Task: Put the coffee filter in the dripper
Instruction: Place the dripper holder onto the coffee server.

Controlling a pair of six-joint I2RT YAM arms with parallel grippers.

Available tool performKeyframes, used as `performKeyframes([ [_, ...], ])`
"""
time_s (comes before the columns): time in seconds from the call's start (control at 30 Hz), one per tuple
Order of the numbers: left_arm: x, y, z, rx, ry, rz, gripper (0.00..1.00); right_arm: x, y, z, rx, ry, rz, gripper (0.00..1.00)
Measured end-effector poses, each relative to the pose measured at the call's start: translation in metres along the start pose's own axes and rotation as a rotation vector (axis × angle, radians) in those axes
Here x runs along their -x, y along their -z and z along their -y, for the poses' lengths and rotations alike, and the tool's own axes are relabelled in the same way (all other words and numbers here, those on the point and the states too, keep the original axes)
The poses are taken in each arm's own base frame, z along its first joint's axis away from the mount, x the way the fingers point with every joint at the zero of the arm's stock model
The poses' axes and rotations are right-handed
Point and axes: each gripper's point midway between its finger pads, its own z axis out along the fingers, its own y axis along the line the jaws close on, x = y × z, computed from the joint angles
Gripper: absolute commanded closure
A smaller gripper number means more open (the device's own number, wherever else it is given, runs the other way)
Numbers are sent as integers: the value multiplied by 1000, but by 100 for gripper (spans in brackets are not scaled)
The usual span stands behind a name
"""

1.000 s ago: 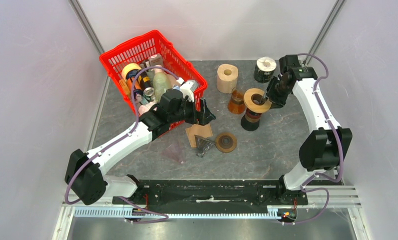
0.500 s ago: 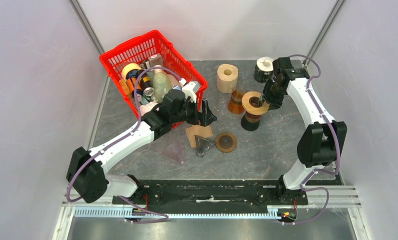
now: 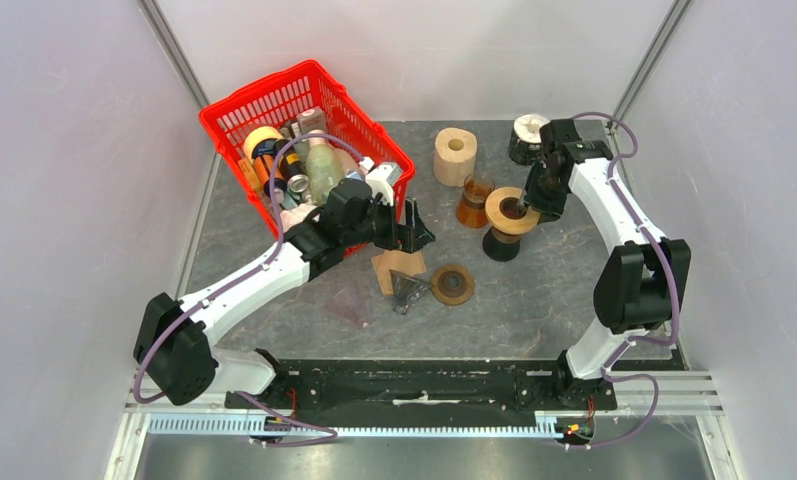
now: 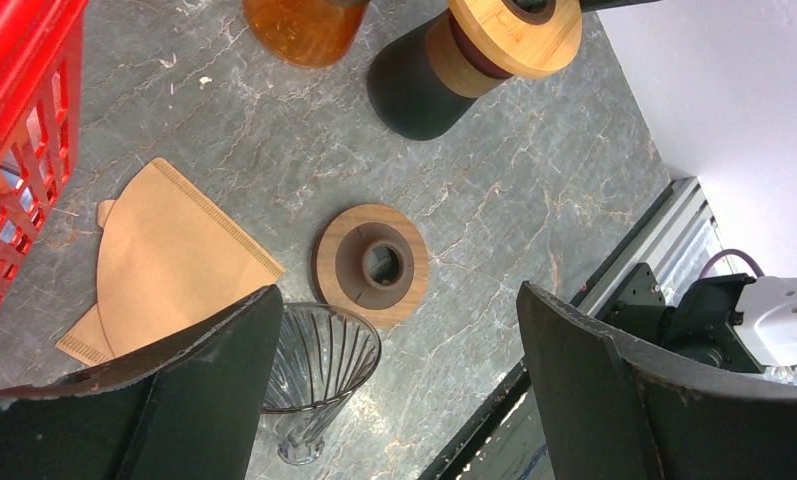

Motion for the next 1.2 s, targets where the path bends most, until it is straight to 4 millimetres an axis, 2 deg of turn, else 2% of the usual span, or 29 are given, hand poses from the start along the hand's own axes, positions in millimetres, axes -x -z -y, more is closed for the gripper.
performKeyframes([
  [0.13,0,-1,0,1,1,-1,6,3,-1,2,-12,-2,17,57],
  [0.33,1,-3,0,1,0,-3,6,2,0,1,-9,0,27,46],
  [0.47,1,-4,0,4,1,-2,6,-1,1,1,-16,6,31,33],
  [0.67,3,-4,-1,19,9,6,6,0,12,0,0,13,59,3],
  [0.77,3,-4,-1,24,16,8,6,4,27,-2,23,13,99,3],
  [0.9,4,-3,-2,31,22,9,6,9,61,-7,96,14,189,3],
  [1.1,6,10,-7,72,39,38,6,5,125,-34,392,39,417,3],
  [1.2,4,23,-12,100,49,54,6,-6,144,-51,561,95,488,3],
])
